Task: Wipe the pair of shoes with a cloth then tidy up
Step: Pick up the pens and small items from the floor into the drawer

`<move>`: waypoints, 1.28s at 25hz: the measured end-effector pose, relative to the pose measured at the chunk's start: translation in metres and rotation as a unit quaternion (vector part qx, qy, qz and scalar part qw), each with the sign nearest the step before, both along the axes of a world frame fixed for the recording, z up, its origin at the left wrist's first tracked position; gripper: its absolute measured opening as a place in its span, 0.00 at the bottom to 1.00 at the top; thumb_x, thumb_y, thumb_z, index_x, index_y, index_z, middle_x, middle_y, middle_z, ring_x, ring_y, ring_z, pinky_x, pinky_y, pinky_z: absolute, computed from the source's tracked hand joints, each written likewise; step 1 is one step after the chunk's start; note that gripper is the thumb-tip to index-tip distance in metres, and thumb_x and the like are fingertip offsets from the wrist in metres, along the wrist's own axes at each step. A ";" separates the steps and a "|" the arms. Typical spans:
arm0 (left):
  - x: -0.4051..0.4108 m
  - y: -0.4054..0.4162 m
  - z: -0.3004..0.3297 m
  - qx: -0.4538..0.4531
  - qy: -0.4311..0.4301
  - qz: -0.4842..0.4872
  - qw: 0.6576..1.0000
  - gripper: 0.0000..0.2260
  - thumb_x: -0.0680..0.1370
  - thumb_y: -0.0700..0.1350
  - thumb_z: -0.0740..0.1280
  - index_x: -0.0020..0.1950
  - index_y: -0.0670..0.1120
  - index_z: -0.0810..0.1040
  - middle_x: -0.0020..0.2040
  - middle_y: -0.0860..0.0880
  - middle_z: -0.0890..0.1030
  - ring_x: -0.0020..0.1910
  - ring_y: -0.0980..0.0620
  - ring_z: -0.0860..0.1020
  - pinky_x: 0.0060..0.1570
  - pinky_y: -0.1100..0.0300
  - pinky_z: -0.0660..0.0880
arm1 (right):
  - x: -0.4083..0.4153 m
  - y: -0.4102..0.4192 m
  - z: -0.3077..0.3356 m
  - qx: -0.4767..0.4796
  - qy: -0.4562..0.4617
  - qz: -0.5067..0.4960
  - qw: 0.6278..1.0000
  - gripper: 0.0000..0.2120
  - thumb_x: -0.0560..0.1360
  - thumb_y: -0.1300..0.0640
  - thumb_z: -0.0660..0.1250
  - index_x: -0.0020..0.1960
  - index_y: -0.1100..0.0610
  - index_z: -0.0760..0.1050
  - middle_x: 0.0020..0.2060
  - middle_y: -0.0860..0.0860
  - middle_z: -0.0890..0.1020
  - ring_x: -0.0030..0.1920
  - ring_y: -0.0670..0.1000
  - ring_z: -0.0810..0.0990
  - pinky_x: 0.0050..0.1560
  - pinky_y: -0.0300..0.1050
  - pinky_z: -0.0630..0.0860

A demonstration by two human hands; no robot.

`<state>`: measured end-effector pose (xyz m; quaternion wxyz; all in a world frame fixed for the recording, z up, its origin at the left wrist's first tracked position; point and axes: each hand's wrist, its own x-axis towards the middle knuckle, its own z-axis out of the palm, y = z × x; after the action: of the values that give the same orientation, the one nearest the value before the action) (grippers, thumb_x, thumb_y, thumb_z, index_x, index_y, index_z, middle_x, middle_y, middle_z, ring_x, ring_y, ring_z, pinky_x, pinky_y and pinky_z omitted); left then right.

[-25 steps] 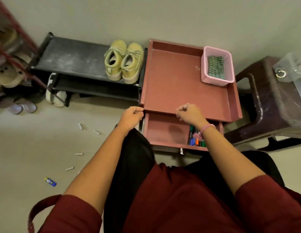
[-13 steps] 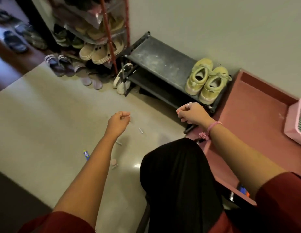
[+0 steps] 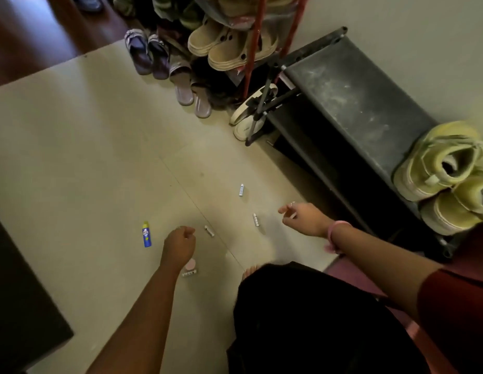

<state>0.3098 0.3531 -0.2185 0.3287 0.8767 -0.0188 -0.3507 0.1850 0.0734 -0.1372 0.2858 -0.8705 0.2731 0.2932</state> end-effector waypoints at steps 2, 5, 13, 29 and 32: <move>-0.005 -0.008 -0.028 0.011 -0.009 -0.012 1.000 0.13 0.77 0.35 0.63 0.60 0.37 0.79 0.59 0.38 0.79 0.59 0.42 0.77 0.59 0.57 0.69 | -0.001 -0.009 -0.038 -0.023 0.021 0.061 0.998 0.19 0.78 0.58 0.59 0.68 0.55 0.69 0.61 0.52 0.75 0.57 0.51 0.76 0.59 0.42 0.71; -0.010 -0.020 -0.059 0.032 -0.021 -0.015 0.999 0.14 0.76 0.34 0.63 0.61 0.37 0.78 0.60 0.38 0.78 0.60 0.42 0.76 0.59 0.57 0.68 | -0.005 -0.020 -0.092 -0.034 0.045 0.150 0.987 0.22 0.77 0.60 0.58 0.71 0.54 0.66 0.66 0.52 0.68 0.61 0.53 0.74 0.62 0.47 0.70; -0.017 -0.052 -0.127 0.067 -0.024 -0.010 0.997 0.14 0.78 0.36 0.61 0.63 0.39 0.77 0.63 0.40 0.74 0.54 0.44 0.79 0.52 0.59 0.69 | 0.008 -0.031 -0.189 -0.061 0.091 0.335 0.936 0.24 0.78 0.65 0.52 0.74 0.57 0.59 0.76 0.50 0.52 0.69 0.56 0.67 0.61 0.49 0.70; -0.003 -0.128 -0.171 0.045 -0.087 -0.084 0.992 0.15 0.77 0.35 0.61 0.62 0.41 0.77 0.63 0.41 0.71 0.58 0.46 0.75 0.57 0.66 0.65 | -0.031 -0.021 -0.261 -0.031 -0.014 0.143 0.989 0.19 0.82 0.58 0.50 0.70 0.61 0.63 0.66 0.59 0.70 0.64 0.58 0.71 0.62 0.52 0.67; 0.010 -0.169 -0.175 0.027 -0.124 -0.132 0.983 0.18 0.77 0.35 0.62 0.67 0.41 0.73 0.69 0.41 0.66 0.65 0.44 0.72 0.61 0.61 0.67 | -0.048 -0.033 -0.261 0.039 -0.067 -0.008 0.997 0.10 0.76 0.59 0.60 0.56 0.56 0.73 0.51 0.56 0.76 0.48 0.55 0.77 0.55 0.46 0.71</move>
<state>0.3198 0.1836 -0.3936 0.2509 0.9117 -0.1660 -0.2798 0.1371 0.0408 -0.3977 0.3399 -0.8741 0.2482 0.2424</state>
